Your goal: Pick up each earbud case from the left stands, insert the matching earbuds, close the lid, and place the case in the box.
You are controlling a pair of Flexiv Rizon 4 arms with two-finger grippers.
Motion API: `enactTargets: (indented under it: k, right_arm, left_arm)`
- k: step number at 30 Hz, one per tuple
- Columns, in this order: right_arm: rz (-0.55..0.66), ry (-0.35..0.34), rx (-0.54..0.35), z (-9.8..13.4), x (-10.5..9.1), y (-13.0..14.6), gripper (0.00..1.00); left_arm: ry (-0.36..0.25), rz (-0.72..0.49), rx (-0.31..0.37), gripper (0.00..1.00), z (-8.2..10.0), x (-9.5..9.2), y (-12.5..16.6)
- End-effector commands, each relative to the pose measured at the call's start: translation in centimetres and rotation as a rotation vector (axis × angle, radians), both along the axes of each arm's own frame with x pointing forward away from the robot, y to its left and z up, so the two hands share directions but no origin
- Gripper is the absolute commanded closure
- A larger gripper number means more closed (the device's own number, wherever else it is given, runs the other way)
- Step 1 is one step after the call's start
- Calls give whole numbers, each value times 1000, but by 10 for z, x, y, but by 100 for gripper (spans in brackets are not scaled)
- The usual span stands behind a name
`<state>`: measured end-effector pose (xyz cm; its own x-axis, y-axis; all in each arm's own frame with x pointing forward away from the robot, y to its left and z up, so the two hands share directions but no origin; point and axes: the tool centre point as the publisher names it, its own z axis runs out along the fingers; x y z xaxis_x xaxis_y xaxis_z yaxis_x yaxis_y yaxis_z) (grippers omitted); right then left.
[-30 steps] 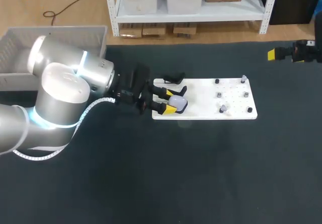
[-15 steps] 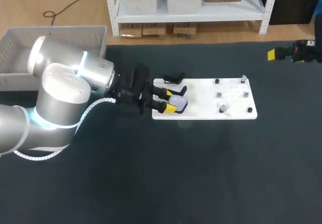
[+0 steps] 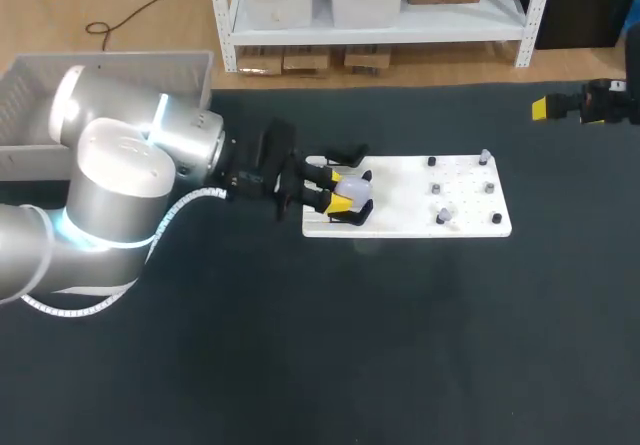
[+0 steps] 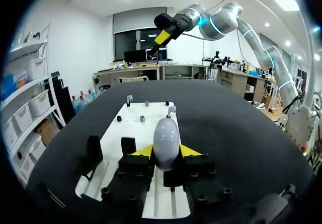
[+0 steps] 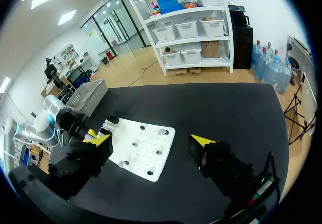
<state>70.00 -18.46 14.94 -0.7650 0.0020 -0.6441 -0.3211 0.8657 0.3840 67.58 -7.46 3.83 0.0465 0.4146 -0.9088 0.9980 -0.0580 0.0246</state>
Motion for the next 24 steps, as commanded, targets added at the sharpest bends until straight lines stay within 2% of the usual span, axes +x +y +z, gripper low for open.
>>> enactTargets:
  k: [1, 5, 8, 11, 19, 24]
  right_arm:
    - [0, 1, -1, 0, 0, 0, 0]
    - [0, 1, -1, 0, 0, 0, 0]
    - [0, 1, -1, 0, 0, 0, 0]
    - [0, 1, -1, 0, 0, 0, 0]
    - [0, 1, -1, 0, 0, 0, 0]
    - [0, 1, -1, 0, 0, 0, 0]
  left_arm:
    - [-38, 11, -44, 100, 22, -10, 8]
    - [-73, 1, -107, 100, 45, -15, 4]
    - [-63, -6, -173, 100, 58, -18, 1]
    - [-59, -21, -209, 100, 68, -21, -1]
    - [-14, -23, -267, 100, 74, -20, 0]
    - [-14, -23, -267, 100, 74, -20, 0]
